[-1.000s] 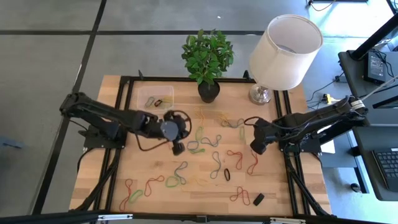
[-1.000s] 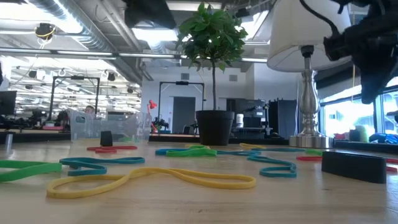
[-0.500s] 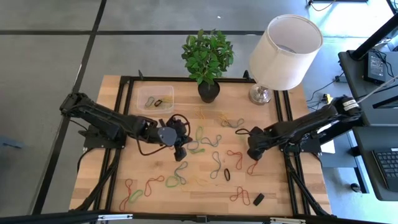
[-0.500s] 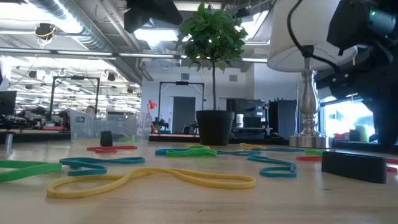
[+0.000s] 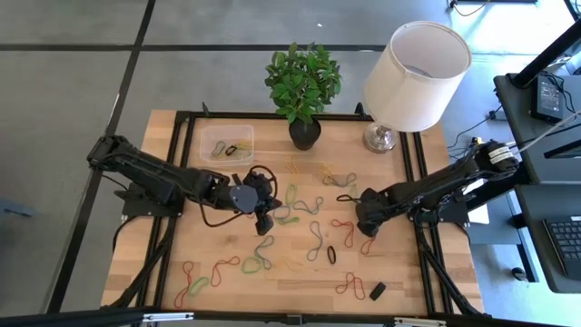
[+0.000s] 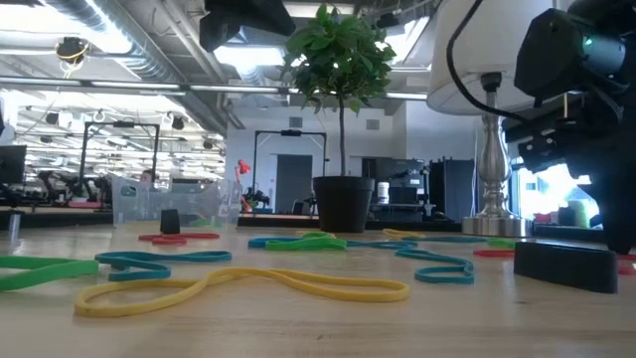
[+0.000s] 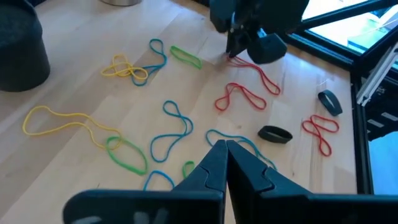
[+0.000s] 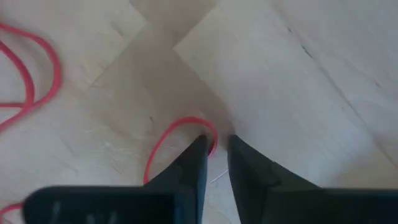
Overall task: Pick and place rubber bands into bin
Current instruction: Put the red rubber band into the transparent bin
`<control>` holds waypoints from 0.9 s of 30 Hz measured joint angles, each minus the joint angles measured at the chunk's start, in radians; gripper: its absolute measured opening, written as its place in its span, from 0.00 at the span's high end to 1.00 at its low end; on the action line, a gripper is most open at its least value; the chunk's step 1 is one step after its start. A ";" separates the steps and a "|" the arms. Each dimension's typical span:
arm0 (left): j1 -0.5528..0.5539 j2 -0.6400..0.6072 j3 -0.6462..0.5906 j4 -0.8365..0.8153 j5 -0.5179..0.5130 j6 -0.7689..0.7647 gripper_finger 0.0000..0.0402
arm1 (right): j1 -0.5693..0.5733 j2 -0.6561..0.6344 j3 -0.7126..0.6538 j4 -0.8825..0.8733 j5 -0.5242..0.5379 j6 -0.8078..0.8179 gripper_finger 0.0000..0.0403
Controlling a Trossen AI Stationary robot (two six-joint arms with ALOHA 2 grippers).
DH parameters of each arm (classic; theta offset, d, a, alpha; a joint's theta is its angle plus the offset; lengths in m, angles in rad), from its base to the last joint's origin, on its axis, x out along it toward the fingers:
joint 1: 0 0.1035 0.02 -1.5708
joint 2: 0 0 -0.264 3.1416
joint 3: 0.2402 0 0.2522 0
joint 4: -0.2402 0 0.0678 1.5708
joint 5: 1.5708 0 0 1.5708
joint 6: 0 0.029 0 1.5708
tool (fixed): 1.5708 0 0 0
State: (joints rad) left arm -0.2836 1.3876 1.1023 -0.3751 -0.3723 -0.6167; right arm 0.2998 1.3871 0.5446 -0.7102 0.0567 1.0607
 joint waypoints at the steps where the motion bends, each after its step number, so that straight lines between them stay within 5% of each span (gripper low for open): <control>1: 0.000 0.000 0.000 0.001 0.000 0.000 1.00 | 0.009 0.002 0.000 0.003 0.010 0.000 0.86; 6: 0.000 0.000 0.000 0.004 -0.010 0.001 1.00 | 0.053 -0.031 0.018 -0.020 0.057 -0.005 0.98; 17: 0.000 0.000 0.000 0.014 -0.083 0.056 0.98 | 0.101 -0.157 0.172 -0.064 0.192 -0.086 1.00; 27: 0.014 0.000 0.000 0.146 -0.158 0.209 0.70 | 0.063 -0.176 0.474 -0.060 0.321 -0.465 1.00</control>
State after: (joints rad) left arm -0.2701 1.3876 1.1023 -0.2292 -0.5299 -0.4079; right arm 0.3632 1.2110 1.0184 -0.7706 0.3777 0.5954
